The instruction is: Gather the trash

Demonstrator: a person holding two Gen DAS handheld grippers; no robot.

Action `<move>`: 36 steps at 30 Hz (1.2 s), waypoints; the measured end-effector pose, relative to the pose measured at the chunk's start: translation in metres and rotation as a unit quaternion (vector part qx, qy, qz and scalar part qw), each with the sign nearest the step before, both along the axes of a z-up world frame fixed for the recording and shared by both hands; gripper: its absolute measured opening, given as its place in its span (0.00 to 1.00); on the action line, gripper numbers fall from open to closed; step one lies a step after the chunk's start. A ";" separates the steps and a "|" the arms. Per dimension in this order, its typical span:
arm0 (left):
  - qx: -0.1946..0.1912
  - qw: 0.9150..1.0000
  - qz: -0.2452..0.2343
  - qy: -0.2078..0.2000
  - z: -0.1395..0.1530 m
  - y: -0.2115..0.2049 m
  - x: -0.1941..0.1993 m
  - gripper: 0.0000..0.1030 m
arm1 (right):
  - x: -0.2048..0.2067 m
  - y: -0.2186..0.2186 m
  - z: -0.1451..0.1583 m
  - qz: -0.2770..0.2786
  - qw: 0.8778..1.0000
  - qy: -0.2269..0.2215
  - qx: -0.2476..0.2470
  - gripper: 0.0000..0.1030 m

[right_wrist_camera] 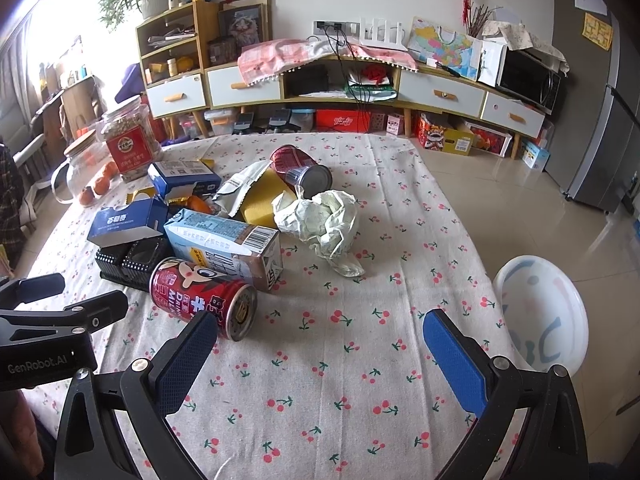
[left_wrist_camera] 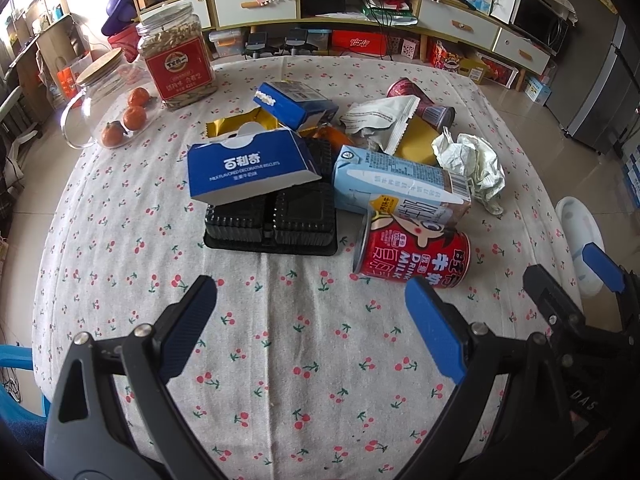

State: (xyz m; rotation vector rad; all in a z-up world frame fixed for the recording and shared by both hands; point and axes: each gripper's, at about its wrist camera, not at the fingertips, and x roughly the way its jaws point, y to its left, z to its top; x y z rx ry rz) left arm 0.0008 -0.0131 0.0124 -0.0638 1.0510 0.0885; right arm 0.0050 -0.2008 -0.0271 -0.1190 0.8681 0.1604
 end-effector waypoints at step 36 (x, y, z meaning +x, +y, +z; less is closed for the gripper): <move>-0.137 0.988 0.024 0.066 -0.023 0.070 0.172 0.71 | 0.168 -0.034 -0.020 0.006 0.970 0.168 0.178 0.73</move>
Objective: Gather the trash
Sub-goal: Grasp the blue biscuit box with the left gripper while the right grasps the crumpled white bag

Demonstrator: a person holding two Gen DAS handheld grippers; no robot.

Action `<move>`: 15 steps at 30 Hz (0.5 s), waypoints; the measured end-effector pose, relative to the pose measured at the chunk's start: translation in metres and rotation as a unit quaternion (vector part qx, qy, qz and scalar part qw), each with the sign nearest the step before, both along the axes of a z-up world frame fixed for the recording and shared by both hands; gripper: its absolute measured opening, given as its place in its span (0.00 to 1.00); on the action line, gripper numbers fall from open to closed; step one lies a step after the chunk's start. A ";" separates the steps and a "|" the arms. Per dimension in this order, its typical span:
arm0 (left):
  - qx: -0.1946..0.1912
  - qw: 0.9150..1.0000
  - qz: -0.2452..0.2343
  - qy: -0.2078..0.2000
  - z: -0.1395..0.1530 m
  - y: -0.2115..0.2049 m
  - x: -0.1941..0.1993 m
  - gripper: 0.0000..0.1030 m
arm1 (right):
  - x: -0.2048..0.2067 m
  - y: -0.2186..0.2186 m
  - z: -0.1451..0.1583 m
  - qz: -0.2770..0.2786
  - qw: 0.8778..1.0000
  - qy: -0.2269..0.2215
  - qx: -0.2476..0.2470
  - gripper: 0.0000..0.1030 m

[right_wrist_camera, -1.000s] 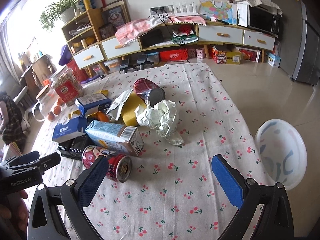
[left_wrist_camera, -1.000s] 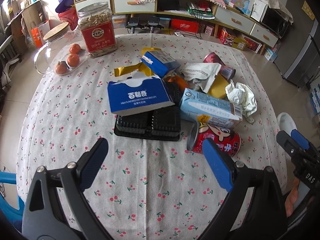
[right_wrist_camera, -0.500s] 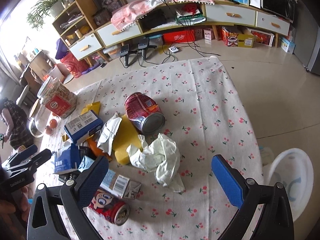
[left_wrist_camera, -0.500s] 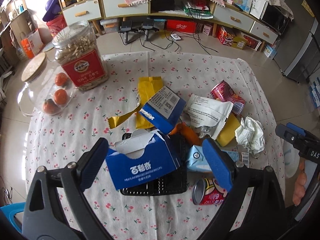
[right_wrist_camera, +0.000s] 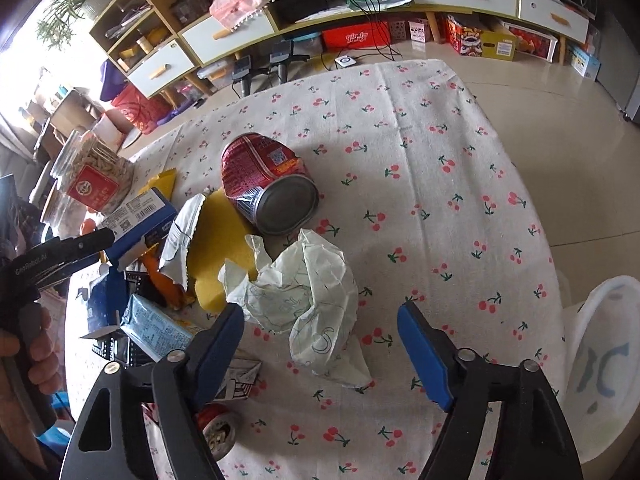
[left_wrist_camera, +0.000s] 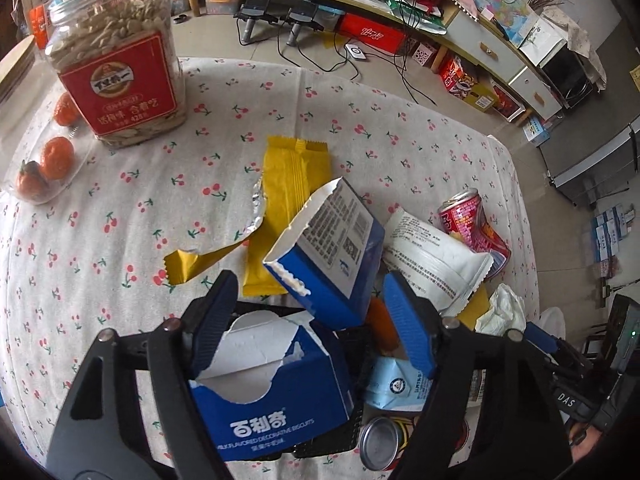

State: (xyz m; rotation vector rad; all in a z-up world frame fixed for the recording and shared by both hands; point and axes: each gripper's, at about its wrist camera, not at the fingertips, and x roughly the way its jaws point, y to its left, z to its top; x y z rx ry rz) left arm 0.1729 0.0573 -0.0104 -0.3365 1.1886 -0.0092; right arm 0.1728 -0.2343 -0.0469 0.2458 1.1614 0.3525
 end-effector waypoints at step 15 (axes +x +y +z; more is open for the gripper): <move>-0.080 0.996 0.032 -0.023 0.010 0.009 -0.014 0.27 | -0.010 -0.015 0.004 -0.002 0.999 0.003 0.041 0.23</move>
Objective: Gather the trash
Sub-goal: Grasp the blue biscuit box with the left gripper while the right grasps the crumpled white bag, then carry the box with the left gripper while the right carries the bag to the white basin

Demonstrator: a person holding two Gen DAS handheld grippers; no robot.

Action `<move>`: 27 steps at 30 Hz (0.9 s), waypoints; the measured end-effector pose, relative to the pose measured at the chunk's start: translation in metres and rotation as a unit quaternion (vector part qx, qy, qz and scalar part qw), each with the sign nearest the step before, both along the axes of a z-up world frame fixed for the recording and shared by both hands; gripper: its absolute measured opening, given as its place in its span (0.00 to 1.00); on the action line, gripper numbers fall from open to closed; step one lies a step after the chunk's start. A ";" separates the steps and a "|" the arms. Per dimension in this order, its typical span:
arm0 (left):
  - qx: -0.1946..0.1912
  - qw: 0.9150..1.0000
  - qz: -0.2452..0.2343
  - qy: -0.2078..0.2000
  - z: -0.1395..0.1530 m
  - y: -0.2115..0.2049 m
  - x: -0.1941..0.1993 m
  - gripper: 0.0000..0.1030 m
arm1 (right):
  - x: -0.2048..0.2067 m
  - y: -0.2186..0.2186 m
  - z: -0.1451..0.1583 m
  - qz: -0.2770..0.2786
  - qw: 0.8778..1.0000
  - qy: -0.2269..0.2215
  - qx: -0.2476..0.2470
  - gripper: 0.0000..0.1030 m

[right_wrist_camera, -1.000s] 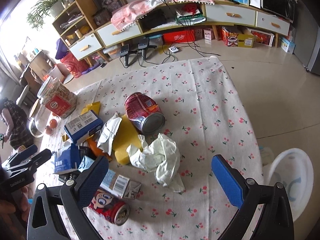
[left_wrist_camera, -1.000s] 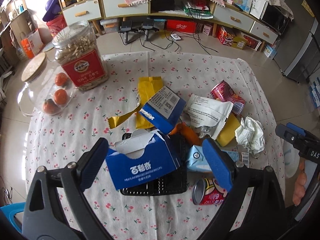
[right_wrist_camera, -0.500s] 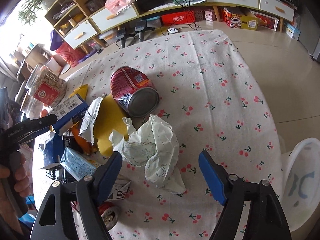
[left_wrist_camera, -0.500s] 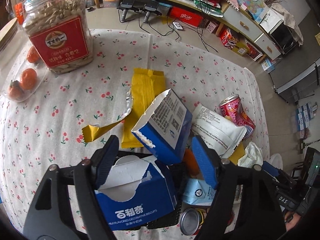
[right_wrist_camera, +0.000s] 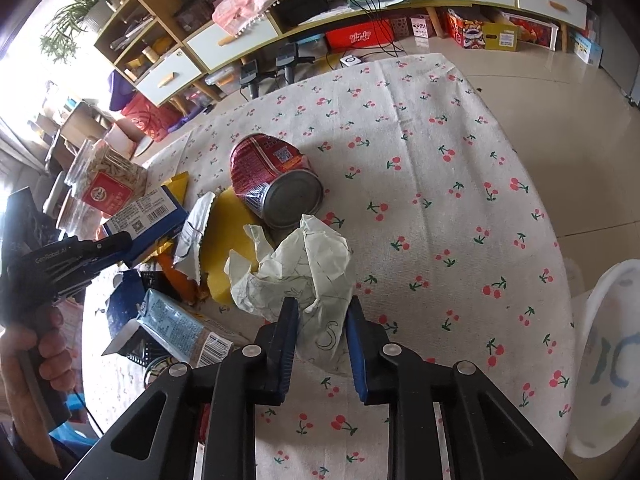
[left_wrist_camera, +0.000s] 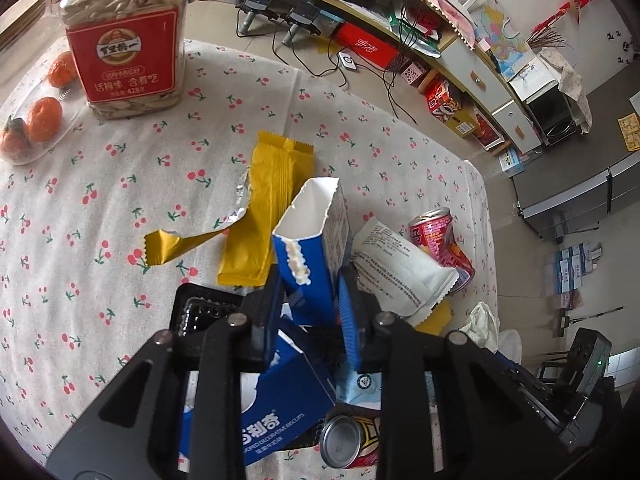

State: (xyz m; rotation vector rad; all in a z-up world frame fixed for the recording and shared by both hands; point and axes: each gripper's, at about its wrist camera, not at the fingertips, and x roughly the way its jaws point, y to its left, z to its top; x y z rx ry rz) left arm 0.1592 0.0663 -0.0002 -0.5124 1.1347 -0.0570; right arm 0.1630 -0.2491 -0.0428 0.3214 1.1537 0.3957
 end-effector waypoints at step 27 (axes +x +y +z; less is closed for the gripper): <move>-0.058 0.988 -0.085 -0.114 0.060 -0.076 -0.035 0.24 | -0.023 -0.118 0.068 -0.091 0.993 -0.060 0.044 0.23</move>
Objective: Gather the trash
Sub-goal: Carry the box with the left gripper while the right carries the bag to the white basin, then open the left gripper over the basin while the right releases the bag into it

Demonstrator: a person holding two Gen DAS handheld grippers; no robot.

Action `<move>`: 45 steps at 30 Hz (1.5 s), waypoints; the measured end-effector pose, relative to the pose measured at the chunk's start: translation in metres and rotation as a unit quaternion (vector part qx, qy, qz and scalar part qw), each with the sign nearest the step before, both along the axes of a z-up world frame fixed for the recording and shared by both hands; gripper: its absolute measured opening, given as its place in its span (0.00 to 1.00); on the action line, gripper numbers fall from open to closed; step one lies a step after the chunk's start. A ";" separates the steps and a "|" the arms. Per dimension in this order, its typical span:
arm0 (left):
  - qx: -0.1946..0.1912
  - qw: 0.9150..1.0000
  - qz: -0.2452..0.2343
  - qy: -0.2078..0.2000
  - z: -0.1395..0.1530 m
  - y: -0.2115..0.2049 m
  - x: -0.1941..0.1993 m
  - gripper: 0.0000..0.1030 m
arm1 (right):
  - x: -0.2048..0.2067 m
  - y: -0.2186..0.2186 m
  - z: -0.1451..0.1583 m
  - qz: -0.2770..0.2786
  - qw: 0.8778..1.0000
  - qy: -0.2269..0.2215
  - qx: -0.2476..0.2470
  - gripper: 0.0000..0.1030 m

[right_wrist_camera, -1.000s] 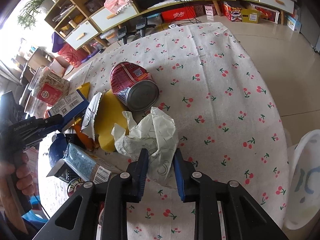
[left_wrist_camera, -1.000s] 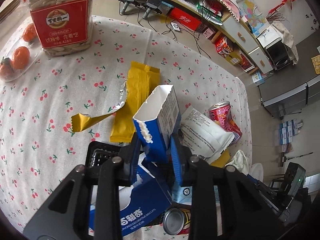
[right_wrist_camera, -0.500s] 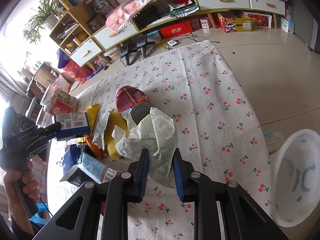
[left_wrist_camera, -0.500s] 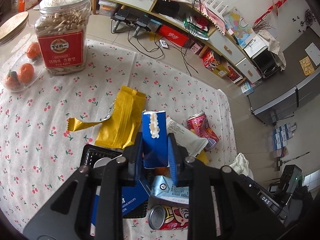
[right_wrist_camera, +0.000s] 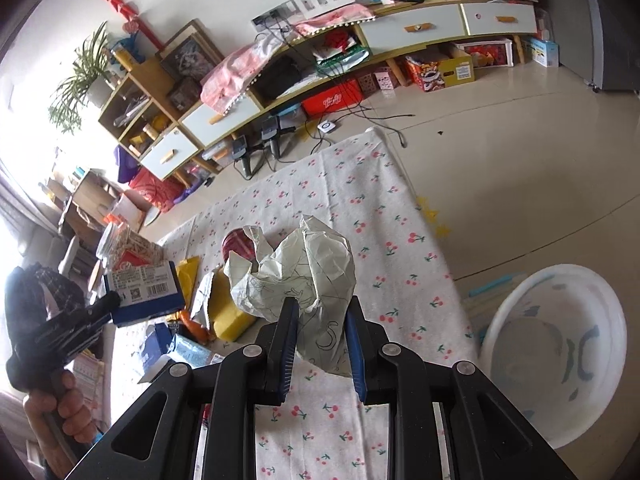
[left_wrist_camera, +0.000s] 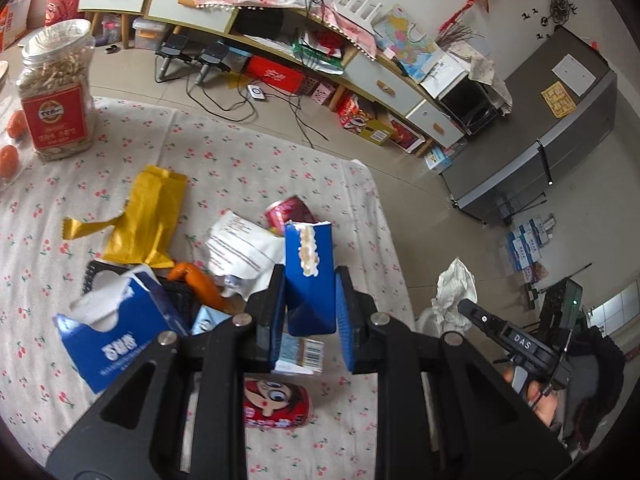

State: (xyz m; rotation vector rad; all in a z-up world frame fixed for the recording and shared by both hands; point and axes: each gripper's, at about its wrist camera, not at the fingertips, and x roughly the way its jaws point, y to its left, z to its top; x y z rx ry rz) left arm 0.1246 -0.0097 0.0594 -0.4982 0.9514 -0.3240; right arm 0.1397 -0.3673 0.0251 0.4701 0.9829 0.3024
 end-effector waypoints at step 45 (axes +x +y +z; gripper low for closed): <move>0.055 0.976 -0.205 0.052 -0.068 -0.246 -0.034 0.38 | 0.005 -0.281 -0.024 -0.106 0.941 0.217 -0.238 0.32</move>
